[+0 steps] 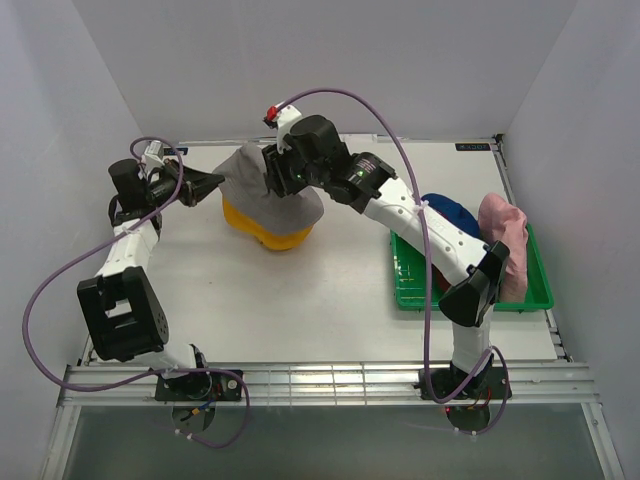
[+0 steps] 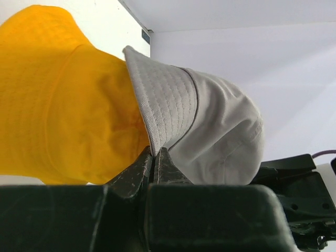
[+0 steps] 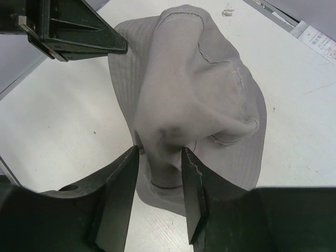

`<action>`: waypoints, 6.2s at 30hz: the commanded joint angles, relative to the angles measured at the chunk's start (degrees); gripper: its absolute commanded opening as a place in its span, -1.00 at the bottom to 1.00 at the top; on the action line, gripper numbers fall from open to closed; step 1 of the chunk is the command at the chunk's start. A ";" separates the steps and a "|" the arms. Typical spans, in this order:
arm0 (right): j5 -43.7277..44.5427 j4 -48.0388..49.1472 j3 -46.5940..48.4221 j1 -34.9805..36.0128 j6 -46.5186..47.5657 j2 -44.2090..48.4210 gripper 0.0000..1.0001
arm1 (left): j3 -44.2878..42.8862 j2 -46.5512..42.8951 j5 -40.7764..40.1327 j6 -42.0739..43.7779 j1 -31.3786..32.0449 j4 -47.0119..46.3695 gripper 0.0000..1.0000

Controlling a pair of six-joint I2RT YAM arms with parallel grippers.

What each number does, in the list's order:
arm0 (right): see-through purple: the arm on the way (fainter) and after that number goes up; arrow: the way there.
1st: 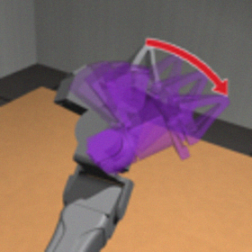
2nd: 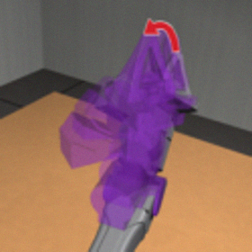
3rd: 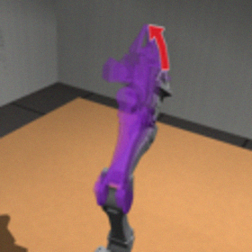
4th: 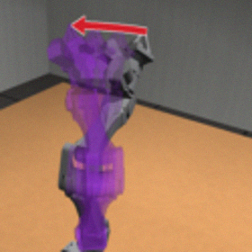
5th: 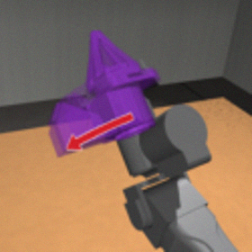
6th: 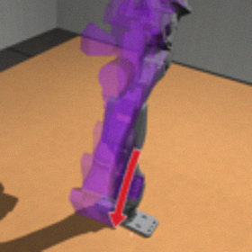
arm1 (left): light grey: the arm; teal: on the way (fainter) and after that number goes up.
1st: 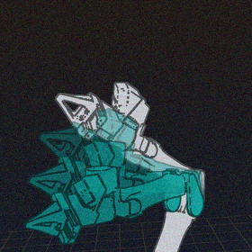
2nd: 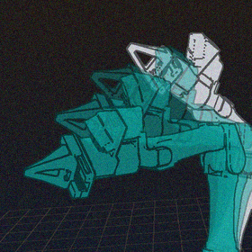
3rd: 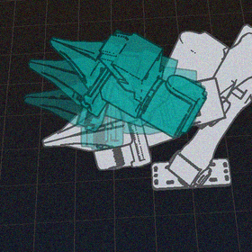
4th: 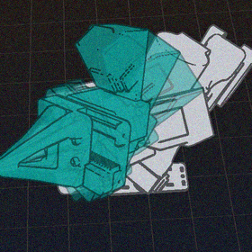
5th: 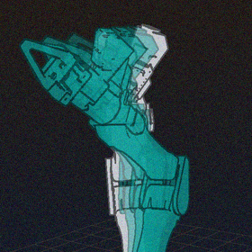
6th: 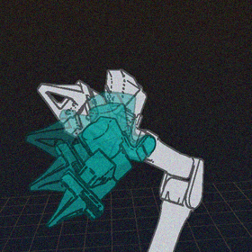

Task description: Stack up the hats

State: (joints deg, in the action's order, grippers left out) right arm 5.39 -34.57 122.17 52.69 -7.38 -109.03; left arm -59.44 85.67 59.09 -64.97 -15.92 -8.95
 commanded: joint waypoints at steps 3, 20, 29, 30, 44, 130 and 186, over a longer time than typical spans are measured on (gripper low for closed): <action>-1.08 3.63 -2.37 0.31 -1.06 2.86 -0.01 | -3.75 1.69 -2.05 5.81 -0.78 5.78 -1.00; -3.45 2.93 -3.34 -1.26 -4.22 6.73 0.60 | -9.03 7.76 -6.44 9.86 -0.87 13.61 -1.00; -27.60 9.59 -14.67 -18.84 -18.01 8.31 0.60 | -11.40 9.34 -8.73 13.20 -0.86 19.05 -1.00; -32.06 11.08 -16.77 -19.98 -20.55 7.61 0.60 | -11.57 9.78 -8.82 13.46 -0.86 19.49 -1.00; -47.49 40.53 -26.45 -26.23 -41.40 -4.43 0.56 | -12.98 12.42 -10.75 16.63 -0.86 23.63 -1.00; -39.75 43.53 -38.50 -26.49 -39.64 -9.45 -0.84 | -3.75 14.79 -13.92 23.22 0.02 22.48 -0.96; -39.67 56.10 -53.44 -23.24 -38.15 2.77 -0.73 | 22.00 -17.73 -17.69 0.64 14.25 10.53 0.17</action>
State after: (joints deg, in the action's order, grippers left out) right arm -34.22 18.68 69.34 29.06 -47.05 -109.08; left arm -36.45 68.58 43.70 -63.29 -2.28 3.97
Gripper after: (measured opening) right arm 0.139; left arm 0.592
